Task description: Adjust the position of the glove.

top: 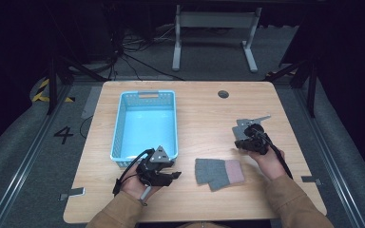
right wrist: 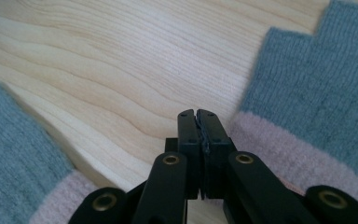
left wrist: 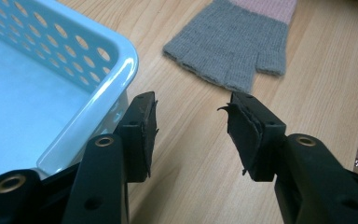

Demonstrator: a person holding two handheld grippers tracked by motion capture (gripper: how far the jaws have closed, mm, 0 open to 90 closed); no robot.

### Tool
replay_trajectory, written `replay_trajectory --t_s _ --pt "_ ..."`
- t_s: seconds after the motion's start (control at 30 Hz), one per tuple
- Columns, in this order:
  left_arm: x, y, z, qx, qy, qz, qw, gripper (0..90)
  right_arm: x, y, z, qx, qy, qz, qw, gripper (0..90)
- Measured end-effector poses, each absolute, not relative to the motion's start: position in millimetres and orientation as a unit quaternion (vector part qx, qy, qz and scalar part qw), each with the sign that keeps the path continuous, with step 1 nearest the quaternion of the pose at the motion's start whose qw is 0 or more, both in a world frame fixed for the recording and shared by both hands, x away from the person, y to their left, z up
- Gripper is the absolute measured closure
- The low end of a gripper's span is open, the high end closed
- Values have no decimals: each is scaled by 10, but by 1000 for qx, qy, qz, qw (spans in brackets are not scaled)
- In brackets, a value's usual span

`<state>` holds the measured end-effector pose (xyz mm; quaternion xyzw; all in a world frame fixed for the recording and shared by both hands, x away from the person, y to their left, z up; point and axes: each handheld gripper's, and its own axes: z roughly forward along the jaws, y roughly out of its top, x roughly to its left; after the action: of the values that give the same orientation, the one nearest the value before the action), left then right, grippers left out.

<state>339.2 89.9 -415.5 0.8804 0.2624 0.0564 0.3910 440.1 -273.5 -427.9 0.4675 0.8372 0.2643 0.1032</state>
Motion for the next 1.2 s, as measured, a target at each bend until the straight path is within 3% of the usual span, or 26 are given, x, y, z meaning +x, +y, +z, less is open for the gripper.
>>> replay_trajectory --t_s 0.83,0.87,0.9,0.93,0.97,1.0,1.2 --pt "3489 716 -4118 888 237 44 391 529 4251 -3189 -4241 504 821 253 95 852" --pt "3479 721 -4119 888 238 45 392 529 4256 -3181 -4190 498 818 269 98 775" --pt "3479 721 -4119 888 238 45 392 529 4256 -3181 -4190 498 818 269 98 775" --pt "3472 725 -4122 886 241 44 393 528 4280 -3175 -4124 499 811 283 116 677" --pt "3469 736 -4125 887 241 47 391 528 4280 -3175 -4124 499 811 283 116 677" --pt "3461 751 -4127 887 243 47 389 529 4323 -3189 -4064 499 802 297 137 601" --pt "3430 808 -4125 883 254 53 391 528 4513 -3252 -4038 515 792 287 160 537"
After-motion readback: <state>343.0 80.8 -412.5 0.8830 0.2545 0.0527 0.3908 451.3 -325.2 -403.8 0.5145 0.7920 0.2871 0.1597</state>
